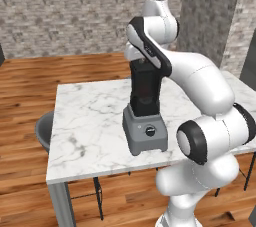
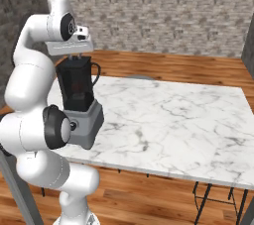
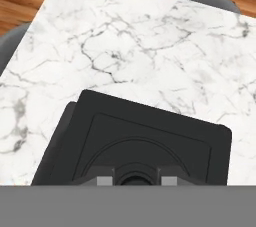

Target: Open the blender lid, put the apple in the blender, close the lid, and start the blender.

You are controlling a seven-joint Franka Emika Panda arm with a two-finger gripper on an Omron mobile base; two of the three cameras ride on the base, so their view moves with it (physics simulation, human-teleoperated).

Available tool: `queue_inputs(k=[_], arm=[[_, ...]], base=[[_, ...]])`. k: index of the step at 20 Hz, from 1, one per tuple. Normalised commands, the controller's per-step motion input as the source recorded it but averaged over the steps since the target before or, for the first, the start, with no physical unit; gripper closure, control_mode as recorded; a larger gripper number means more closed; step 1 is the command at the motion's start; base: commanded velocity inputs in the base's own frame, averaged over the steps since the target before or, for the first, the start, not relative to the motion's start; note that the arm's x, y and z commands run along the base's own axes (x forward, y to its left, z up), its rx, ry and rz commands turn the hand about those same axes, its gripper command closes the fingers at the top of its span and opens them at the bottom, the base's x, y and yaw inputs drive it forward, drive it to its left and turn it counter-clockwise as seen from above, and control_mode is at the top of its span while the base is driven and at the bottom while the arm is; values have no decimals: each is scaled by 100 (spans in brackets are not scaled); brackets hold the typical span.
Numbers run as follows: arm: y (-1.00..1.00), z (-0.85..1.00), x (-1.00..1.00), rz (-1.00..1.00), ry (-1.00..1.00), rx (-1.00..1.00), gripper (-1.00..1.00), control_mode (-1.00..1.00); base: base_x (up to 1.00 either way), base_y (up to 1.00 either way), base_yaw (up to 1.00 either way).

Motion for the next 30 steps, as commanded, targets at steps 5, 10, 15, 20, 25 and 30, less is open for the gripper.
queue_inputs(k=[5,10,15,20,25,30], arm=[[19,-62,0,0,0,-1,100,-100],[6,-56,0,0,-1,0,100,-100],[0,-55,0,0,-7,0,100,-100],[0,-37,0,1,-8,0,100,-100],[1,-15,0,0,-11,0,-100,-100],[0,0,0,0,-15,0,-100,-100]], base=[[0,0,0],[0,0,0],[0,0,0],[0,0,0],[0,0,0],[0,0,0]])
